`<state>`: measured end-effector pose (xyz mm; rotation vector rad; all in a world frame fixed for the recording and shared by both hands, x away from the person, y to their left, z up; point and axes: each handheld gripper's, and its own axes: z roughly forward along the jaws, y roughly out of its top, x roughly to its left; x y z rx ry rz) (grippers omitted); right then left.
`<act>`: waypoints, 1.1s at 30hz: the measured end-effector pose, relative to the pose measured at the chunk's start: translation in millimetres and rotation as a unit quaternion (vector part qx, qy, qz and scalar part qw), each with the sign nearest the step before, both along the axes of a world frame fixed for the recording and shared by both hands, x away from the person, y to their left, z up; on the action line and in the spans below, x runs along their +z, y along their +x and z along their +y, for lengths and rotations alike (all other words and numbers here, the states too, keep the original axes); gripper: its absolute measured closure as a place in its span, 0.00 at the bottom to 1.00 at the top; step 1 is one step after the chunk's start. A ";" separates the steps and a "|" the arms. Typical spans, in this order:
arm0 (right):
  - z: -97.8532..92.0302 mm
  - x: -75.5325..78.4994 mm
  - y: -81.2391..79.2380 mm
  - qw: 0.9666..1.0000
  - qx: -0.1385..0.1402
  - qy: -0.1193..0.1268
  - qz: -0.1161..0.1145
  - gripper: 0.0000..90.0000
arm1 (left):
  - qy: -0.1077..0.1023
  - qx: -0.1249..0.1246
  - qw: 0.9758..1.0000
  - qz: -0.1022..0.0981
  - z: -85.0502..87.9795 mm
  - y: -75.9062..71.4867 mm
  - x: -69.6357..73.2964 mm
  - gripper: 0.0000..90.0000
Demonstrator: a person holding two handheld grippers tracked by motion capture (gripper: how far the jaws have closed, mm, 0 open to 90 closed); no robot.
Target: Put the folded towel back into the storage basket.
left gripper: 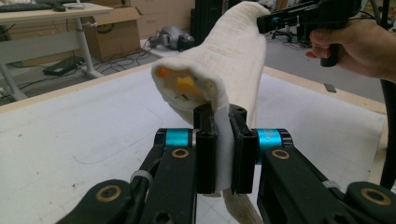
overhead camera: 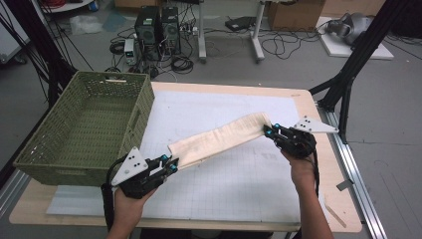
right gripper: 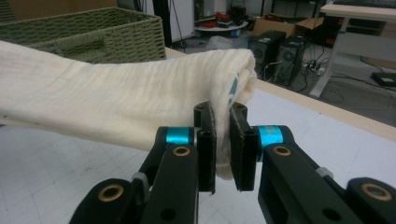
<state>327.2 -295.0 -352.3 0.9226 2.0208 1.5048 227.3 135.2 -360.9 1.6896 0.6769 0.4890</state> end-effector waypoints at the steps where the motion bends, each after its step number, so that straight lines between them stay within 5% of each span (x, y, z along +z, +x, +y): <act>1: 0.7 0.1 1.4 1.000 0.001 -0.001 -0.003 0.92 | -0.002 0.001 1.000 0.000 0.3 -0.3 0.4 0.92; 27: 34.4 13.0 30.2 1.000 0.018 0.003 -0.011 0.92 | -0.007 0.033 0.999 -0.014 20.6 -3.5 10.4 0.92; 33: 48.1 30.4 40.1 0.999 0.031 -0.008 -0.018 0.92 | -0.020 0.048 0.999 -0.017 32.3 -3.2 14.7 0.92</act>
